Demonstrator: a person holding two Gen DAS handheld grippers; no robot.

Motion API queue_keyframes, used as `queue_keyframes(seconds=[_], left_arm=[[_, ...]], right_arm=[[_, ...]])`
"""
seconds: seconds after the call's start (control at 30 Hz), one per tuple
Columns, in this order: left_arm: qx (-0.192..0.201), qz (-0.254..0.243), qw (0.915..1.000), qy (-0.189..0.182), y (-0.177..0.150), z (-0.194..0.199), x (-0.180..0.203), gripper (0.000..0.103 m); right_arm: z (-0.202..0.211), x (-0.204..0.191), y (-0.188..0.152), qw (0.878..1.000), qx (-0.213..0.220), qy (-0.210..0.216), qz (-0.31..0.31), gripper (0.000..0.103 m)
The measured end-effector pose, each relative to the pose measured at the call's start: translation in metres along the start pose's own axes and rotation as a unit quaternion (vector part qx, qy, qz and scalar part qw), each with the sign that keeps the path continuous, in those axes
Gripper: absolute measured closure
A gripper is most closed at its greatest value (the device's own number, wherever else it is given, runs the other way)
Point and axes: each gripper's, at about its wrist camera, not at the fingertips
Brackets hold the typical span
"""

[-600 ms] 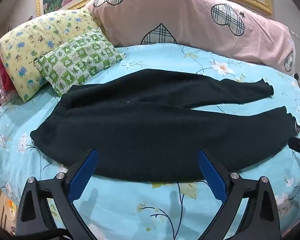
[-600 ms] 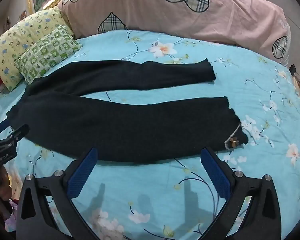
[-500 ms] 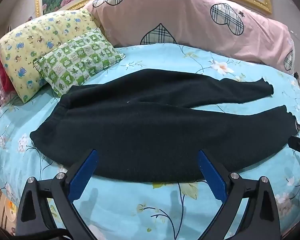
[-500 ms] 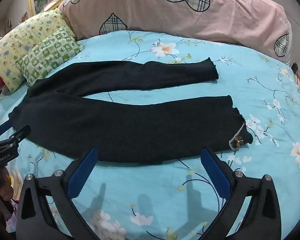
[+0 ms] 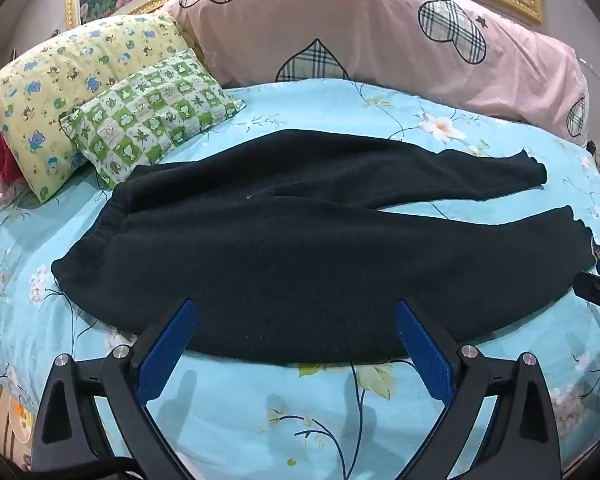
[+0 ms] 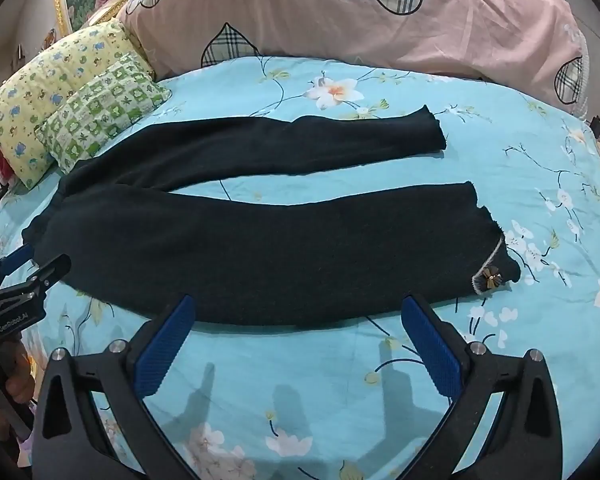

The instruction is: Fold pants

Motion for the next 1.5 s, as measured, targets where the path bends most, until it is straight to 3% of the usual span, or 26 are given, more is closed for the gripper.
queue_keyframes(seconds=[1.5], left_arm=[[-0.007, -0.011, 0.9999, -0.004, 0.000, -0.007, -0.001, 0.004]], right_arm=[[0.000, -0.012, -0.001, 1.000, -0.002, 0.002, -0.009, 0.000]])
Point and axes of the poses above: each gripper's, at about its wrist camera, not at the fingertips, and z roughly against the way its jaws point, x to its right, y to its top, and after that the axes turned 13 degrees about -x, right-handed
